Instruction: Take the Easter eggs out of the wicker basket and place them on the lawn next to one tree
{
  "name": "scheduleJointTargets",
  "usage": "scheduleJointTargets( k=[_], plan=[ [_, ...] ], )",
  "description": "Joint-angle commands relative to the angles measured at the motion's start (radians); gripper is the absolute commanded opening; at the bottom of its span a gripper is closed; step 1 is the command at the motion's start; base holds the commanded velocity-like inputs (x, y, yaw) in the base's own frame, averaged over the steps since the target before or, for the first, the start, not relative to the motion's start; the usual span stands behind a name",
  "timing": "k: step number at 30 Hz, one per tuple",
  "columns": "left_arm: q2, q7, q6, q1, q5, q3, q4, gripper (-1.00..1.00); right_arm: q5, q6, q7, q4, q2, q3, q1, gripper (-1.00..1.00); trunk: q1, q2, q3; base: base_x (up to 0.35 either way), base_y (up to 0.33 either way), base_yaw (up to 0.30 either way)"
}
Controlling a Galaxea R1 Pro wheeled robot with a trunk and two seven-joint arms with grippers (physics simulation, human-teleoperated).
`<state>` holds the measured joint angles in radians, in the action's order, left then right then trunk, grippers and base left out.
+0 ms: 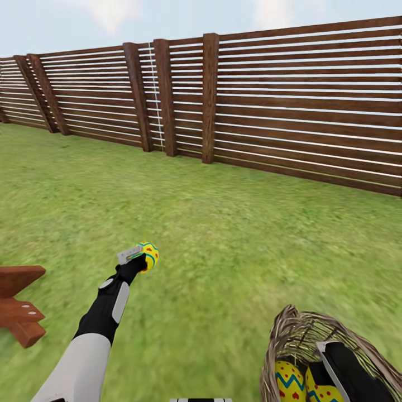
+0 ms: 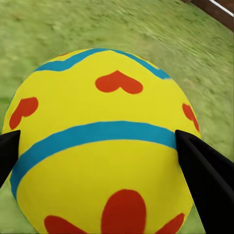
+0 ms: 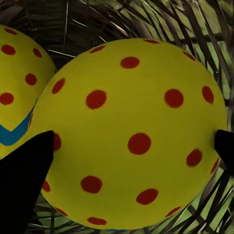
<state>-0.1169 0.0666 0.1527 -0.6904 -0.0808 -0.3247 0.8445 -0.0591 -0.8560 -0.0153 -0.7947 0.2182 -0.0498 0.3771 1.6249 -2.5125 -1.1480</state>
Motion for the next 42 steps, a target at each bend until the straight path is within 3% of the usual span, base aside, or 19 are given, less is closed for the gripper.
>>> scheduleJointTargets(
  k=[1,13,18,26,30,32,35,37,39,42],
  plan=[
    [-0.001,0.007,0.012,0.0,-0.008,-0.006,0.005,-1.0,-0.004,-0.005,-0.003,-0.001,0.0,-0.001,0.0,-1.0,-0.001,0.0,0.003,0.0,0.0,0.0],
    [0.001,0.007,0.014,0.0,-0.004,-0.006,-0.005,-1.0,-0.008,-0.005,-0.002,0.0,0.001,-0.001,0.0,-1.0,-0.006,0.003,0.049,0.0,0.0,0.0],
    [0.003,0.007,0.017,0.061,-0.008,-0.009,-0.01,-1.0,-0.009,-0.003,-0.002,0.0,-0.013,0.0,0.0,-1.0,-0.008,0.004,0.069,0.0,0.0,0.0],
    [0.005,0.007,0.024,0.072,-0.012,-0.014,-0.008,-1.0,-0.01,-0.003,-0.001,0.0,-0.021,-0.001,0.0,-1.0,-0.012,0.006,0.1,0.0,0.0,0.0],
    [0.012,0.007,0.139,0.072,-0.011,-0.016,-0.009,-1.0,-0.01,-0.003,0.0,0.0,-0.02,-0.001,0.0,-1.0,-0.012,0.006,0.104,0.0,0.0,0.0],
    [0.013,0.007,0.148,0.076,-0.01,-0.016,-0.01,-1.0,-0.01,-0.003,0.0,0.0,-0.02,-0.001,0.0,-1.0,-0.012,0.006,0.104,0.0,0.0,0.0],
    [0.013,0.008,0.057,0.129,-0.008,-0.016,-0.009,-1.0,-0.01,-0.003,0.0,0.001,-0.021,0.0,0.0,-1.0,-0.012,0.006,0.104,0.0,0.0,0.0],
    [0.014,0.008,0.039,0.144,-0.008,-0.016,-0.036,-1.0,-0.01,-0.003,0.0,0.002,-0.024,0.0,0.0,-1.0,-0.012,0.006,0.104,0.0,0.0,0.0],
    [0.022,0.007,0.074,0.148,-0.008,-0.018,-0.059,-1.0,-0.01,-0.003,0.0,0.002,-0.027,0.001,0.0,-1.0,-0.013,0.006,0.111,0.0,0.0,0.0],
    [0.064,0.007,0.184,0.149,-0.01,-0.017,-0.066,-1.0,-0.011,-0.003,0.0,0.002,-0.041,0.001,0.0,-1.0,-0.013,0.006,0.111,0.0,0.0,0.0]
  ],
)
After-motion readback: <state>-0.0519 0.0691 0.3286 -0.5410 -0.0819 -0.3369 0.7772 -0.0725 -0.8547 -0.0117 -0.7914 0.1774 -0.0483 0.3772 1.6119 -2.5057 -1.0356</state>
